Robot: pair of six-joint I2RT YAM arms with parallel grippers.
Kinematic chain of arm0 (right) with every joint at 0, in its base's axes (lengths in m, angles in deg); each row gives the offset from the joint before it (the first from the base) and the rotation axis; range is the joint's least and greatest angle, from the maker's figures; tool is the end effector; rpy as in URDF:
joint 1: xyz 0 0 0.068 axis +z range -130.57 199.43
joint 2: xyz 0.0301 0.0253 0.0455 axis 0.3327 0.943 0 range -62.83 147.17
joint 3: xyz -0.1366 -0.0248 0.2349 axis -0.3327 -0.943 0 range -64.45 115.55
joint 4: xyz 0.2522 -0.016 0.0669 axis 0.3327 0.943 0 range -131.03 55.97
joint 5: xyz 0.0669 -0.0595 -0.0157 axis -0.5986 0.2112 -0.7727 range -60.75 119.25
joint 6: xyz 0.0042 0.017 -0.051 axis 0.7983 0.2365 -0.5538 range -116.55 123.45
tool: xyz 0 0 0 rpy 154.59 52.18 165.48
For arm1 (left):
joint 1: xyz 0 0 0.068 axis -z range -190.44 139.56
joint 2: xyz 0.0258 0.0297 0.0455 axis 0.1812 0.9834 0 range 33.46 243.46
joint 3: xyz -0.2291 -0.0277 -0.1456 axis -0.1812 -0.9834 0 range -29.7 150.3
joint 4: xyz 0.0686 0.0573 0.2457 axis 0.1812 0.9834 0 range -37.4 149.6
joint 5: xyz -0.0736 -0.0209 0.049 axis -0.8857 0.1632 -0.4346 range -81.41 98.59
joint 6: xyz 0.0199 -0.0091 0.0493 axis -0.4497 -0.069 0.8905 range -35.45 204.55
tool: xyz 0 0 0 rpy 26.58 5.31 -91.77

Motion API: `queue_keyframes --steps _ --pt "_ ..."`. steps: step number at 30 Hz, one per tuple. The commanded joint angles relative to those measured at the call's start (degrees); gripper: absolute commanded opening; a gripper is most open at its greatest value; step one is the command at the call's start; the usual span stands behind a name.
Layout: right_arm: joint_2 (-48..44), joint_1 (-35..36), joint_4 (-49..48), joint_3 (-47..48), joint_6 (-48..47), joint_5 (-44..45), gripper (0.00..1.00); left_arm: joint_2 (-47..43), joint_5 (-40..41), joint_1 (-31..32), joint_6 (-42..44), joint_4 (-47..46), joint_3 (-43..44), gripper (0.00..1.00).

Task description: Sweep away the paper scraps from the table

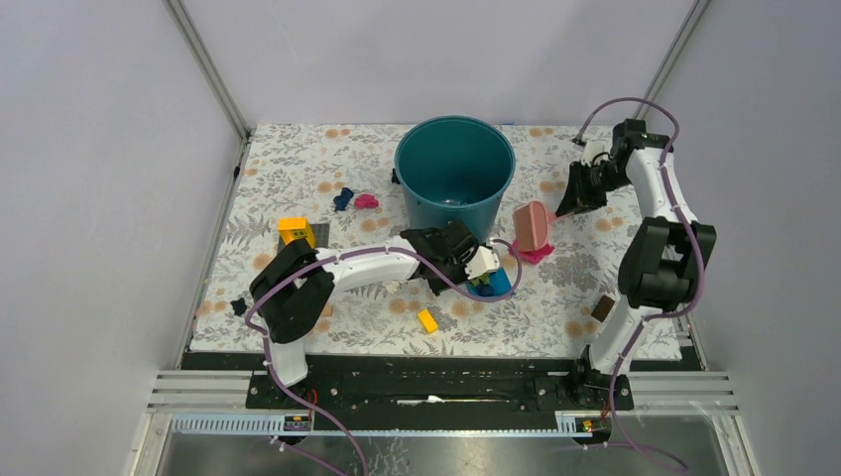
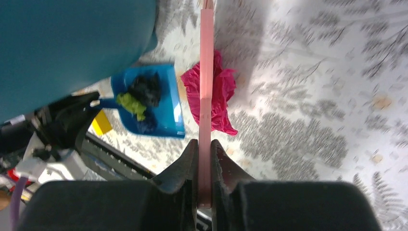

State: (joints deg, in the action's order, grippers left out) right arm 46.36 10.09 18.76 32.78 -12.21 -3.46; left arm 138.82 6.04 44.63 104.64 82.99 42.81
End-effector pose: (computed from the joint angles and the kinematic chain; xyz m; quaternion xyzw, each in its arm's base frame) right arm 0.3893 -0.0445 0.2721 -0.0968 0.9435 0.2385 0.2088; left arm 0.2149 -0.3104 0.1878 0.5972 0.7676 -0.0902 0.2142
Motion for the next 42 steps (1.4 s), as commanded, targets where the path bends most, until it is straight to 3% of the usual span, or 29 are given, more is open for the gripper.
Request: queue_keyframes --steps 1,4,9,13,19,23,30,33,42 --pt "-11.00 0.63 2.71 -6.04 -2.22 0.04 0.00 -2.33 -0.11 -0.87 -0.06 -0.50 0.00 0.00" --pt "-14.42 0.39 4.70 -5.54 -2.74 -0.11 0.00 -2.07 -0.47 -1.07 0.16 0.12 0.53 0.00" --pt "-15.45 -2.43 8.92 3.09 -4.01 -2.36 0.00 -1.83 -1.66 -1.07 0.84 1.30 0.97 0.00" --pt "-14.13 -2.96 10.98 9.12 -7.86 2.43 0.00 -1.25 -2.14 -1.06 1.33 2.60 1.74 0.00" --pt "-16.25 -2.87 4.26 2.94 -13.92 17.28 0.00 -0.56 -2.87 -1.10 1.19 2.95 3.08 0.00" --pt "-17.65 -2.63 1.57 -4.07 -16.28 20.51 0.00 0.36 -3.35 -1.10 1.00 3.01 3.97 0.00" --pt "-20.70 2.21 1.12 -13.99 -12.71 16.05 0.00 3.55 -4.22 -1.10 0.68 3.06 7.30 0.00" --pt "-22.54 4.46 1.15 -16.55 -10.27 10.04 0.00 4.97 -4.67 -1.10 1.28 3.06 8.60 0.00" --pt "-21.24 4.60 5.44 -14.58 -5.47 1.38 0.00 6.49 -6.88 -0.89 1.83 1.39 9.73 0.00"
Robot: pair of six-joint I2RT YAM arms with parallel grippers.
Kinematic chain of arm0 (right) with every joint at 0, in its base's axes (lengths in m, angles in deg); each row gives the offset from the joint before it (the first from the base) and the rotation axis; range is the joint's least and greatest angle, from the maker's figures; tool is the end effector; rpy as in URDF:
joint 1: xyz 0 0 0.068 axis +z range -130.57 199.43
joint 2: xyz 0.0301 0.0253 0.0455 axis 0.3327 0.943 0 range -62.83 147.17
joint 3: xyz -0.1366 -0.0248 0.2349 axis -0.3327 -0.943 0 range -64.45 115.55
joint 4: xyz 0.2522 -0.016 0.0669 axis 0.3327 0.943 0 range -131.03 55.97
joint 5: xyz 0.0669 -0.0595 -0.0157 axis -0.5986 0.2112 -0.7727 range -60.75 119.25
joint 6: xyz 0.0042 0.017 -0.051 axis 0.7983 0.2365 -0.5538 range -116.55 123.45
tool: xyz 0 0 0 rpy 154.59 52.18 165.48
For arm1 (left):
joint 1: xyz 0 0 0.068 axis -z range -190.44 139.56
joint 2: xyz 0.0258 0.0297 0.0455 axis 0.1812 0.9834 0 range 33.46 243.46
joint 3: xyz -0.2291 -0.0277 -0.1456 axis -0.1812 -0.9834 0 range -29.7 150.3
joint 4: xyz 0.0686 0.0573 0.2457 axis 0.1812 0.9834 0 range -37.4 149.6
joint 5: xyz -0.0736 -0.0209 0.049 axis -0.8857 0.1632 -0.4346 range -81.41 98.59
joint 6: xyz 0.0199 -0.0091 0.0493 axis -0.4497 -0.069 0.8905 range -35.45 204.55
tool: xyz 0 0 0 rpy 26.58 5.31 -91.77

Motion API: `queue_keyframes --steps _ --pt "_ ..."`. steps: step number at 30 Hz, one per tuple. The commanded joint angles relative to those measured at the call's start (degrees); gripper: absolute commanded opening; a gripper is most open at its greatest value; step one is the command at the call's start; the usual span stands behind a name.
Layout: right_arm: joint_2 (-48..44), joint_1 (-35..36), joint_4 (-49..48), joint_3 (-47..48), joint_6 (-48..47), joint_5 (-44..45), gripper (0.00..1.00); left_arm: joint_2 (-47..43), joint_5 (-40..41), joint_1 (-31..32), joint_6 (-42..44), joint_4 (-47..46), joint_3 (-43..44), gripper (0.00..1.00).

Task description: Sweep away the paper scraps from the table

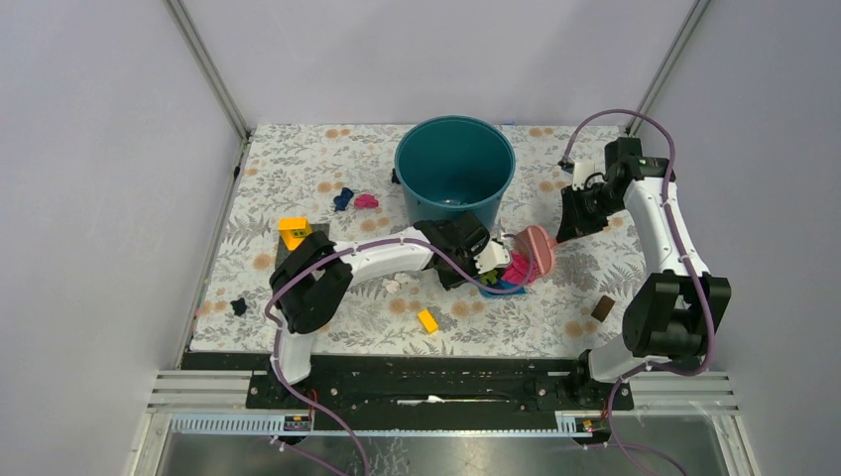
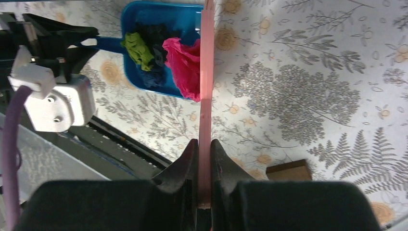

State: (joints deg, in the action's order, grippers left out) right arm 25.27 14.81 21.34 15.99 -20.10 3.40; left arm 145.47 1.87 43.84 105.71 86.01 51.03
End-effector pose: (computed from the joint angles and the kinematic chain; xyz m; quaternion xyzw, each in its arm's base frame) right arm 0.2985 -0.0085 0.3045 -0.1961 0.9405 0.1725 0.2176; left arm 0.2337 -0.3322 0.1836 0.6061 0.7626 -0.1172 0.1934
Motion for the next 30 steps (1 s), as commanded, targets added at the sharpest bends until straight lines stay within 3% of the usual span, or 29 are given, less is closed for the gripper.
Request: queue_keyframes --steps 1,8,18,30 --pt "-0.34 -0.10 3.11 2.70 2.12 -5.43 0.00 -0.79 -2.92 -0.11 0.72 -2.37 0.79 0.00" --pt "-0.03 -0.12 10.90 9.29 -1.01 -9.73 0.00 -6.59 -6.72 -0.13 0.86 -11.19 -7.28 0.00" --pt "1.77 -3.14 10.25 19.21 -3.62 3.08 0.00 -12.96 -7.26 -0.30 0.59 -19.98 -15.75 0.00" --pt "7.36 -7.14 8.16 25.51 -0.84 6.94 0.00 -19.78 -6.38 -1.27 2.75 -18.64 -18.40 0.00"
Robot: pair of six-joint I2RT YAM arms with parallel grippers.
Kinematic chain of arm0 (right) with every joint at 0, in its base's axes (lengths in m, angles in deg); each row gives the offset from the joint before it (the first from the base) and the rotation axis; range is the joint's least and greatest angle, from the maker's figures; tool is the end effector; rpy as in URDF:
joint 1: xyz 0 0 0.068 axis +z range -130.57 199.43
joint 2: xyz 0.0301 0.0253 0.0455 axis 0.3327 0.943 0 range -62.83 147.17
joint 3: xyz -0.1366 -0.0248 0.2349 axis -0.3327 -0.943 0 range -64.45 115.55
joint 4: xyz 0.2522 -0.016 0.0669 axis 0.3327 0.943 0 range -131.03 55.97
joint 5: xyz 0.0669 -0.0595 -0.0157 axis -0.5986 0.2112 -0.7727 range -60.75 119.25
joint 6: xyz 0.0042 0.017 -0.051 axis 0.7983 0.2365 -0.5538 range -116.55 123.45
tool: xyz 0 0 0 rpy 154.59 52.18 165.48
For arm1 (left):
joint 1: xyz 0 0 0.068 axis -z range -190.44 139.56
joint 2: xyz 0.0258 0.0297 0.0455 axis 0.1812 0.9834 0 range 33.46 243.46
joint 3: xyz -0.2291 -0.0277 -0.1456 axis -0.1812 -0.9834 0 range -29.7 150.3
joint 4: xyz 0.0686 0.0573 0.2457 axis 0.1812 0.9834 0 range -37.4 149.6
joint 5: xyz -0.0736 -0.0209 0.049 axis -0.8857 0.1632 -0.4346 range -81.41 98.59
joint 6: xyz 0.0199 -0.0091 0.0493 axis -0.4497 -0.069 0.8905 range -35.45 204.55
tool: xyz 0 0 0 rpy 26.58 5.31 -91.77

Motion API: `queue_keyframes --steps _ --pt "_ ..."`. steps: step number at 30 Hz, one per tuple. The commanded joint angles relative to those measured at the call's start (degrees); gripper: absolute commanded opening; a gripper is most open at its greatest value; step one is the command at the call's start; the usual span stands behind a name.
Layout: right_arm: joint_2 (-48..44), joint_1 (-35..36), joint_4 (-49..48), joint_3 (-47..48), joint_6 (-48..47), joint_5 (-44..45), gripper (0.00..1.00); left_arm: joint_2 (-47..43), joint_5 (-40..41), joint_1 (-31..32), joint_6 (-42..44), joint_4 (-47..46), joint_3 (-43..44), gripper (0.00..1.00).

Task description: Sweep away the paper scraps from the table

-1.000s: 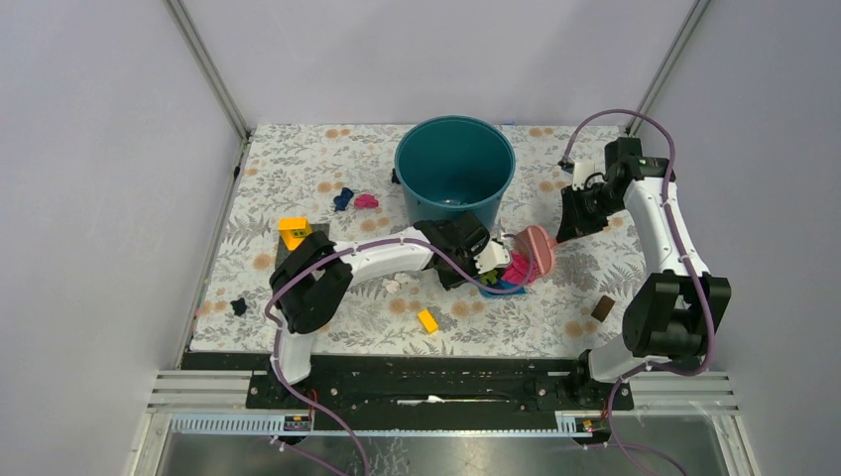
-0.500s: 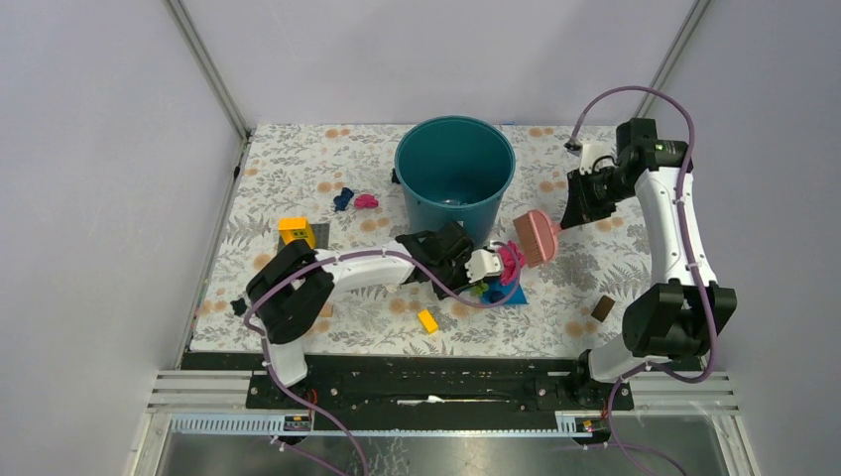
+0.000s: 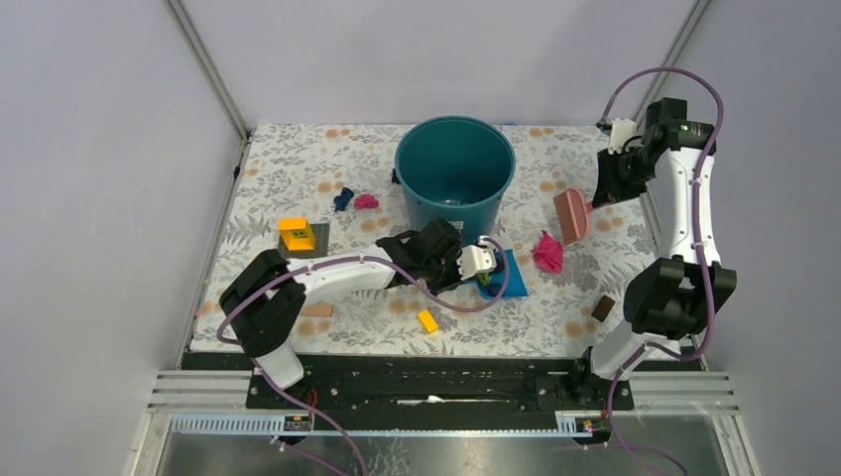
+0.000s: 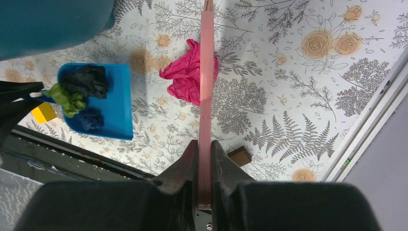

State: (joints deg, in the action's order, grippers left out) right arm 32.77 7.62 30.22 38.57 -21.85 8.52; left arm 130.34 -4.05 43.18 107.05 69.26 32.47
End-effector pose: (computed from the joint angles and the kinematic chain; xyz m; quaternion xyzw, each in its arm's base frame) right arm 0.3239 -0.0548 0.3711 -0.1530 0.9467 0.0952 0.2669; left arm 0.2043 -0.2904 0.2006 0.6069 0.7161 -0.1883 0.2889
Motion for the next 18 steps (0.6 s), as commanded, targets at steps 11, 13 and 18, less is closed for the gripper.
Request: queue_keyframes --steps 11,13,18 --pt "-2.15 -1.07 -1.06 0.89 0.41 6.59 0.00 -7.62 -4.37 -0.89 5.73 7.36 11.23 0.00" --pt "-1.89 -1.47 0.06 0.16 -0.69 7.77 0.00 -7.65 -6.21 -0.97 7.02 10.20 14.14 0.00" --pt "0.09 -3.23 0.77 0.55 -2.80 5.82 0.00 -6.29 -10.90 -0.87 7.41 19.50 24.27 0.00"
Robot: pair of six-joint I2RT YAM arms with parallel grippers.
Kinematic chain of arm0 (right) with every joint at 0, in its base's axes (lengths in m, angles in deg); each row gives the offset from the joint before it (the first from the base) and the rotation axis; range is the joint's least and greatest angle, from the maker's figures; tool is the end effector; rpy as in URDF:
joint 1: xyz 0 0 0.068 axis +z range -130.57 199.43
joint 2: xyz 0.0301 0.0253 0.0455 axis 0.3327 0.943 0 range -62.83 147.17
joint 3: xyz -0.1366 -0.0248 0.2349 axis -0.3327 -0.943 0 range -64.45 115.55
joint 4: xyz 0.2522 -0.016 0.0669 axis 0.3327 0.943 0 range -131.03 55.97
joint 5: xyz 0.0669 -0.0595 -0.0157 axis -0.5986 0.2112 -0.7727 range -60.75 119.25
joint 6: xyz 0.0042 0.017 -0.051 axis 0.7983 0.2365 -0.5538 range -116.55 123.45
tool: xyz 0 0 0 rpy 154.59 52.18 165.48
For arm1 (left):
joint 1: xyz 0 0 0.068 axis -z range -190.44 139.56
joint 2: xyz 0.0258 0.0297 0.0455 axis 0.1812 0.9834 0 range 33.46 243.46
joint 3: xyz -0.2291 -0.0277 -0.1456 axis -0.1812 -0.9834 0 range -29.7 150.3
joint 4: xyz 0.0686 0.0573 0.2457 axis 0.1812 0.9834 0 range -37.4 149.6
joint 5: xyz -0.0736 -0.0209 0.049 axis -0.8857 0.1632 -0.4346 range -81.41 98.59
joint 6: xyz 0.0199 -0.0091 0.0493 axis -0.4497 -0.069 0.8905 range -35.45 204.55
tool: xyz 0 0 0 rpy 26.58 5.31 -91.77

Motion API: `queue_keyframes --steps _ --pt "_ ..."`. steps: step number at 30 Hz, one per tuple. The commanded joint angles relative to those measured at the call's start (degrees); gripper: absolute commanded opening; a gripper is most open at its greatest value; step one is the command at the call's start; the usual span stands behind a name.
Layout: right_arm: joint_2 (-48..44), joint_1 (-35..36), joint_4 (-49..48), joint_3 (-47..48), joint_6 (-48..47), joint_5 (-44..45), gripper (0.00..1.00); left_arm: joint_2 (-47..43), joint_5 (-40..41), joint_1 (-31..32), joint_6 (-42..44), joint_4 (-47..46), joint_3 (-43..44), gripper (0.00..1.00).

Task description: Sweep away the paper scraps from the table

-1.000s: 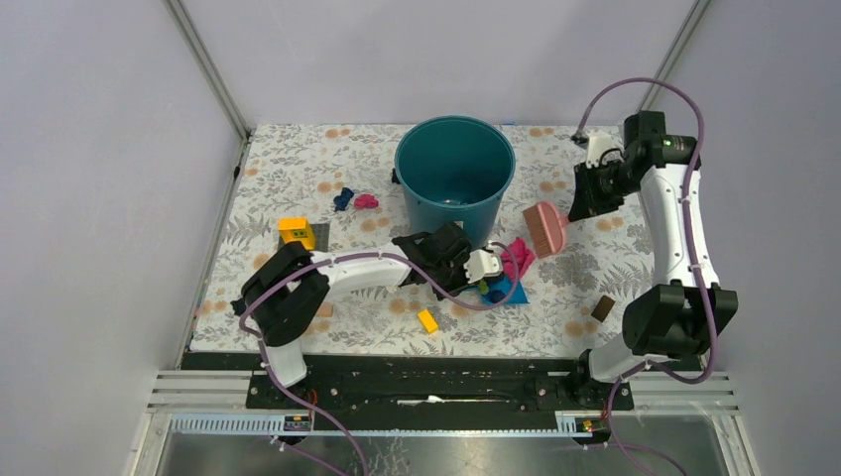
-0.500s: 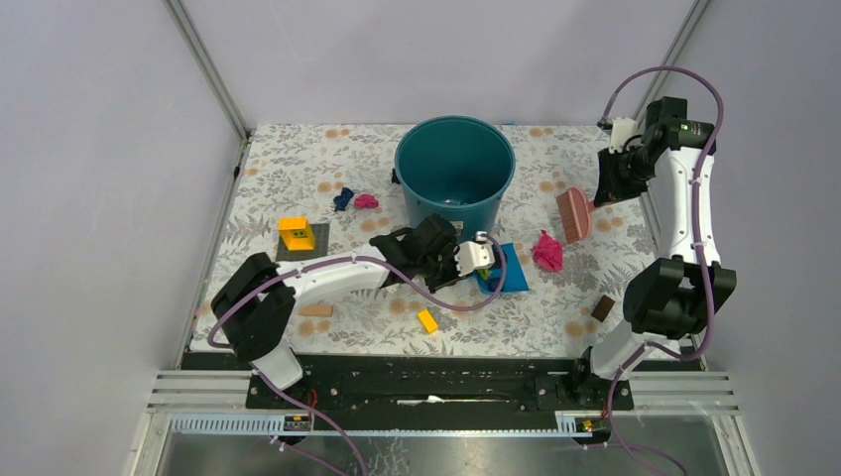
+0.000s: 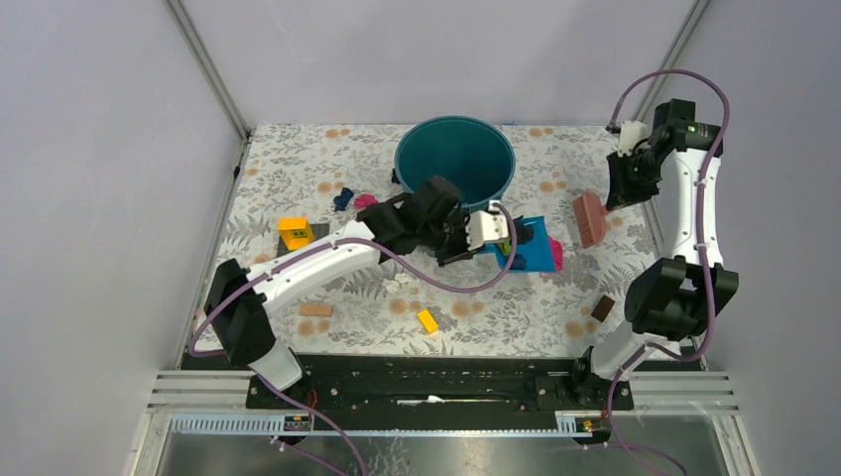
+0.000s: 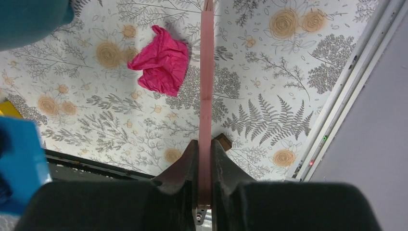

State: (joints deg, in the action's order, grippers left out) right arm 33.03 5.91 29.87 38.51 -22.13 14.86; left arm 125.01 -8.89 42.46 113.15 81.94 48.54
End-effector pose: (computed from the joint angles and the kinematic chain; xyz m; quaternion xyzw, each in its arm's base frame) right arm 0.3234 -0.0686 0.3686 -0.1297 0.9580 0.0397 0.2528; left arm 0.2078 -0.2925 0.3063 0.6371 0.6459 -0.2196 0.3587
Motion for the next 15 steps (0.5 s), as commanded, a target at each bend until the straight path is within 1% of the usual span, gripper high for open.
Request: queue_keyframes --steps 1,3,7,11,15 --pt "0.21 -1.74 0.72 0.47 -3.34 -0.82 0.00 -0.94 -6.33 0.07 1.63 8.25 9.65 0.00" --pt "0.65 -2.59 -0.37 0.47 -3.59 -1.35 0.00 -1.19 -5.46 0.35 3.05 10.06 11.99 0.00" --pt "0.83 -3.70 -0.26 -0.14 -1.66 -5.30 0.00 -1.51 -2.39 0.42 4.58 12.53 16.40 0.00" --pt "-1.74 -3.71 -3.62 -6.32 0.47 -6.68 0.00 -2.89 -0.13 0.38 6.64 13.82 18.05 0.00" --pt "-4.46 -3.71 -4.63 -10.17 2.54 -8.97 0.00 -2.79 0.73 0.18 6.05 17.55 24.10 0.00"
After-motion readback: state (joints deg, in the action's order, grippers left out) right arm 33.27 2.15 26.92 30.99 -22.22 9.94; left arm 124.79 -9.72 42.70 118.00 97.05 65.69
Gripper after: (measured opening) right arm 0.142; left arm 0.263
